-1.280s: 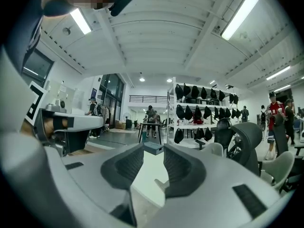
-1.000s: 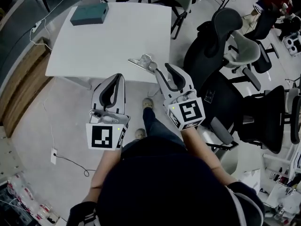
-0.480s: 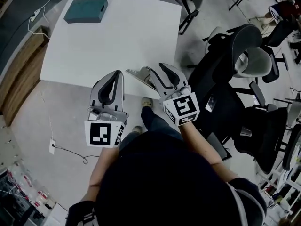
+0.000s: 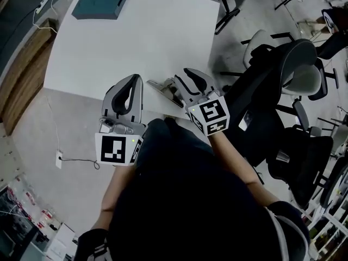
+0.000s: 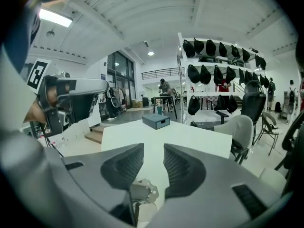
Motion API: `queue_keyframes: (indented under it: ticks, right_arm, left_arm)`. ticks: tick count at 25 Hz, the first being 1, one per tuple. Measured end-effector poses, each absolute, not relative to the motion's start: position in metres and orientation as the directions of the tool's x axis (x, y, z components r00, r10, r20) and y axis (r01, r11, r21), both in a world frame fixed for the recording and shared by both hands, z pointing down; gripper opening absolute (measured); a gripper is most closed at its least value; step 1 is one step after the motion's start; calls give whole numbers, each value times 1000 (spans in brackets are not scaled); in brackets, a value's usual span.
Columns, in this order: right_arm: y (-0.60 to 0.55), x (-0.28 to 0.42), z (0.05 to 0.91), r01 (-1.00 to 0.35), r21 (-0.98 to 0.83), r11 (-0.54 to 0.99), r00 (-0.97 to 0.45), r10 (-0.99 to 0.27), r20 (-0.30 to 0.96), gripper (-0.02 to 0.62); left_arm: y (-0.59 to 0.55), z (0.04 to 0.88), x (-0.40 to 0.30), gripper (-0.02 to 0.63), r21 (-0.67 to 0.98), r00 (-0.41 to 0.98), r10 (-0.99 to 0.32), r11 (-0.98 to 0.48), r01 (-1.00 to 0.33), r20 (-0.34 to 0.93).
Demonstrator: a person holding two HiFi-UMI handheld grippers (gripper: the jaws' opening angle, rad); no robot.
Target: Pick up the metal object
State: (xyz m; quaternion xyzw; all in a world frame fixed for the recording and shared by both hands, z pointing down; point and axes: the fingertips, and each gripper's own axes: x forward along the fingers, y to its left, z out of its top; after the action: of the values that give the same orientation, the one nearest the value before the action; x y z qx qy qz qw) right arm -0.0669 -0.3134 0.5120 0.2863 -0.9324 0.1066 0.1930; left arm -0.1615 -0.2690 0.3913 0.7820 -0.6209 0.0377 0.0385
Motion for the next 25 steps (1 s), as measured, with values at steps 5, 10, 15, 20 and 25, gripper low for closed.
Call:
queue_keyframes:
  ticks: [5, 10, 15, 20, 25]
  right_arm:
    - [-317, -75, 546, -562, -175, 808, -759, -420, 497, 137]
    - [-314, -79, 574, -531, -272, 803, -752, -298, 588, 137]
    - [-306, -81, 596, -454, -353, 818, -744, -131, 655, 137]
    - [-300, -82, 616, -400, -395, 827, -713, -11, 701, 137]
    - [-296, -86, 631, -361, -438, 823, -675, 93, 732, 137]
  left_arm:
    - [-283, 396, -171, 23, 10, 251, -959, -252, -968, 128]
    - [-295, 398, -176, 23, 25, 296, -941, -296, -955, 164]
    - [-307, 408, -178, 23, 41, 338, -921, -337, -941, 192]
    - [-310, 422, -180, 23, 52, 354, -910, -351, -935, 218]
    - [-308, 431, -187, 23, 64, 346, -907, -341, -938, 241]
